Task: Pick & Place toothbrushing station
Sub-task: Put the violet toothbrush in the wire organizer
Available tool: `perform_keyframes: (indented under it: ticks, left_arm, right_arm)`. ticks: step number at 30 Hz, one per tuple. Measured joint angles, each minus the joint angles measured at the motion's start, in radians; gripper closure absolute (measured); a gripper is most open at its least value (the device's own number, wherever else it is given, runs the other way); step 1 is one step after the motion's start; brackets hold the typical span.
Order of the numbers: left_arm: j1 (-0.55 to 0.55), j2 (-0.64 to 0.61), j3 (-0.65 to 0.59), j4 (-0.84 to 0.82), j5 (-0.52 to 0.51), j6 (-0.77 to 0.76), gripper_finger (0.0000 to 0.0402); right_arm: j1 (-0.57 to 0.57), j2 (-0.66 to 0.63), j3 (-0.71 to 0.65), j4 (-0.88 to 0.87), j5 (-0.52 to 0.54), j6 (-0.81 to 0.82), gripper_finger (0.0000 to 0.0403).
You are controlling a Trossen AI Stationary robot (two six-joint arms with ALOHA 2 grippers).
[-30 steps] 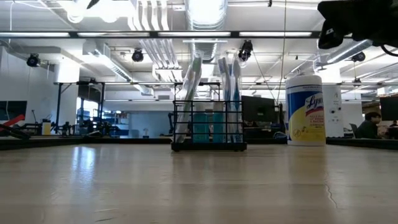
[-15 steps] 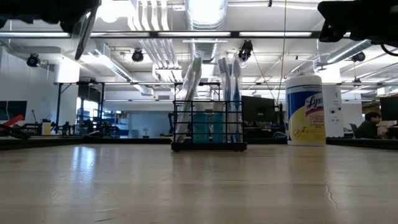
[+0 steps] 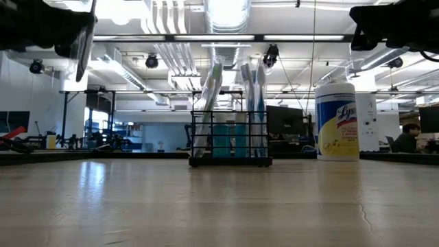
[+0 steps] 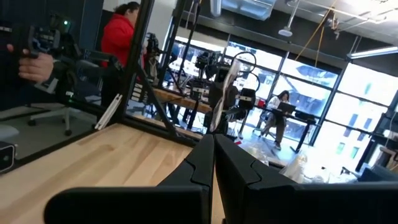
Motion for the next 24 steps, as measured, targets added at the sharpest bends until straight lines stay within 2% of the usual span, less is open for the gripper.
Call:
perform_keyframes:
  ticks: [8, 12, 18, 24]
  left_arm:
    - [0.0, -0.06, -0.021, 0.014, 0.0, -0.015, 0.0385]
    - [0.0, -0.035, -0.021, 0.128, 0.0, -0.043, 0.0388]
    - [0.002, 0.084, 0.008, 0.277, 0.001, -0.004, 0.0388]
    - [0.023, 0.287, 0.138, 0.326, 0.066, 0.002, 0.0388]
  right_arm:
    - [0.0, 0.0, 0.0, 0.0, 0.0, 0.012, 0.0394]
    - [0.0, 0.0, 0.0, 0.0, 0.0, 0.012, 0.0394]
    - [0.0, 0.0, 0.0, 0.002, 0.0, 0.012, 0.0394]
    - [0.0, 0.0, 0.0, 0.005, 0.0, 0.009, 0.0394]
